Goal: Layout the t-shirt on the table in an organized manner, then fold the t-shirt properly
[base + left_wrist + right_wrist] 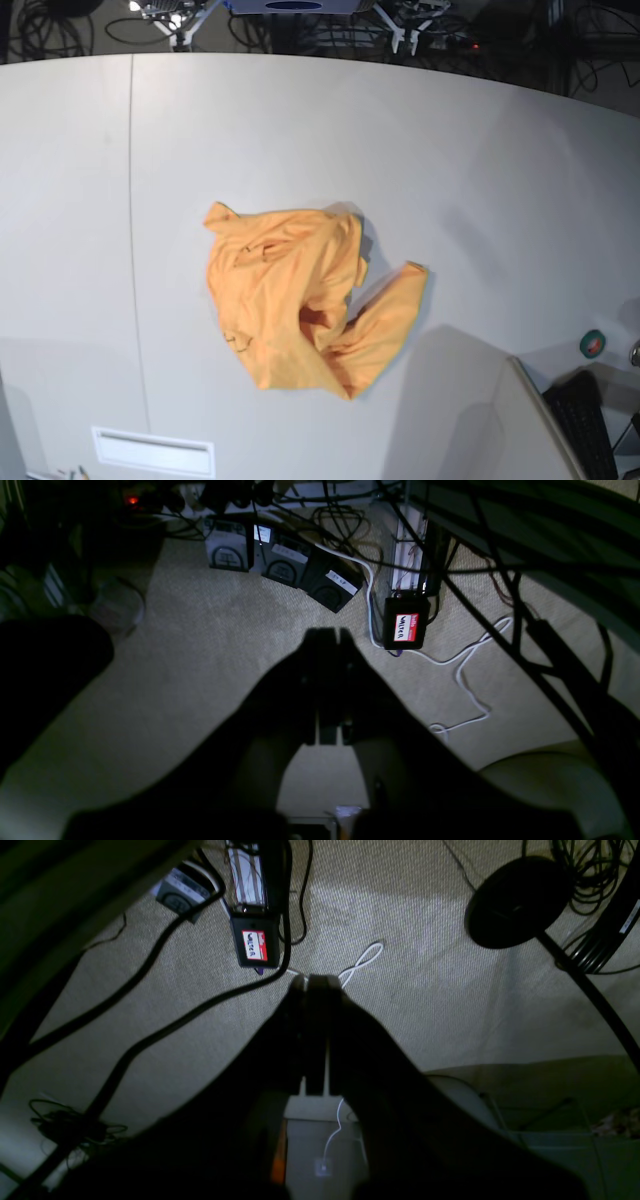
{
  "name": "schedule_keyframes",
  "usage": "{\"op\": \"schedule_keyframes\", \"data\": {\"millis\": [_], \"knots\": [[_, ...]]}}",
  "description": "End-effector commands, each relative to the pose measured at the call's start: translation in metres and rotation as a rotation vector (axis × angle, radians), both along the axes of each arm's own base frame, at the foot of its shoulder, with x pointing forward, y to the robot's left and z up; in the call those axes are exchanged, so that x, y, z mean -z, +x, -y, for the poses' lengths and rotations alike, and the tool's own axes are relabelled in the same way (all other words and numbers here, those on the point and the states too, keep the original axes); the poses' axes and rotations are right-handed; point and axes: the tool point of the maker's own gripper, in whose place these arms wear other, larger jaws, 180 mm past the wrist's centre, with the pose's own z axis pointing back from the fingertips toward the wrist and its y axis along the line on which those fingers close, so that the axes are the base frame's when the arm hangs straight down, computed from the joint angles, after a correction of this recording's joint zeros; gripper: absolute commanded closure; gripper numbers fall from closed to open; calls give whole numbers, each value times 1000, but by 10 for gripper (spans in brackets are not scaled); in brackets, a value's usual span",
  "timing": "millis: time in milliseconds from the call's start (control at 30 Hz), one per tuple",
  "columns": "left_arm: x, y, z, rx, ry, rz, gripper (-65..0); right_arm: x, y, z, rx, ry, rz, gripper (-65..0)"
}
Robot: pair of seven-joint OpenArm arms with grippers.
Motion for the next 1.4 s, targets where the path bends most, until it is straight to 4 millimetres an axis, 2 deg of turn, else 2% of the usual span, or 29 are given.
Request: {"op": "schedule_keyframes", "data": {"millis": [0, 67, 100, 233, 300, 333, 400, 467, 533, 567, 600, 767, 867, 933, 1033, 1100, 1200, 1267, 1333, 1367], "knots": [[0, 2, -1, -3, 6, 7, 0, 0, 0, 0, -5, -3, 2, 0], [0, 0, -2, -17, 7, 3, -2, 0, 0, 0, 2, -2, -1, -9], [0, -1, -1, -18, 5, 6, -2, 0, -1, -1, 4, -1, -4, -39], [0, -2, 0, -18, 4, 5, -3, 0, -5, -10, 5, 13, -12, -270], [0, 0, 0, -18, 4, 8, -5, -1, -11, -12, 4, 16, -18, -335], [0, 1, 0, -18, 4, 9, -5, -1, -14, -12, 1, 17, -15, -339], [0, 3, 0, -18, 4, 12, -5, -1, -9, -14, 2, 19, 20, -336], [0, 3, -1, -18, 5, 12, -5, -2, -11, -14, 5, 20, 42, -287], [0, 3, -2, -18, 7, 12, -5, -2, -13, -13, 3, 19, 37, -170], [0, 2, -2, -18, 7, 11, -5, -2, -14, -12, 0, 18, 34, -60], [0, 2, -2, -18, 7, 11, -5, -2, -15, -11, 0, 16, 32, 0], [0, 2, -2, -18, 7, 11, -7, -2, -15, -8, 2, 11, 32, 0], [0, 5, -2, -21, 7, 16, -20, -2, -16, 1, 2, -3, 36, 0], [0, 5, -2, -21, 7, 16, -102, -2, -17, 2, 1, -4, 34, 0], [0, 3, -2, -36, 6, 15, -280, -2, -17, 3, 1, -6, 34, 0], [0, 3, -2, -80, 4, 18, -339, -2, -17, 3, -2, -5, 34, 0], [-1, 3, -3, -134, 2, 21, -285, -2, -18, 3, -5, -5, 29, 0], [0, 2, -4, -137, 2, 18, -179, -2, -19, 3, -7, -5, 28, 0], [0, 0, -3, -135, 2, 15, -13, -2, -19, 3, -10, -5, 26, 0], [0, 0, -4, -136, 2, 13, 0, -2, -19, 3, -10, -5, 26, 0]]}}
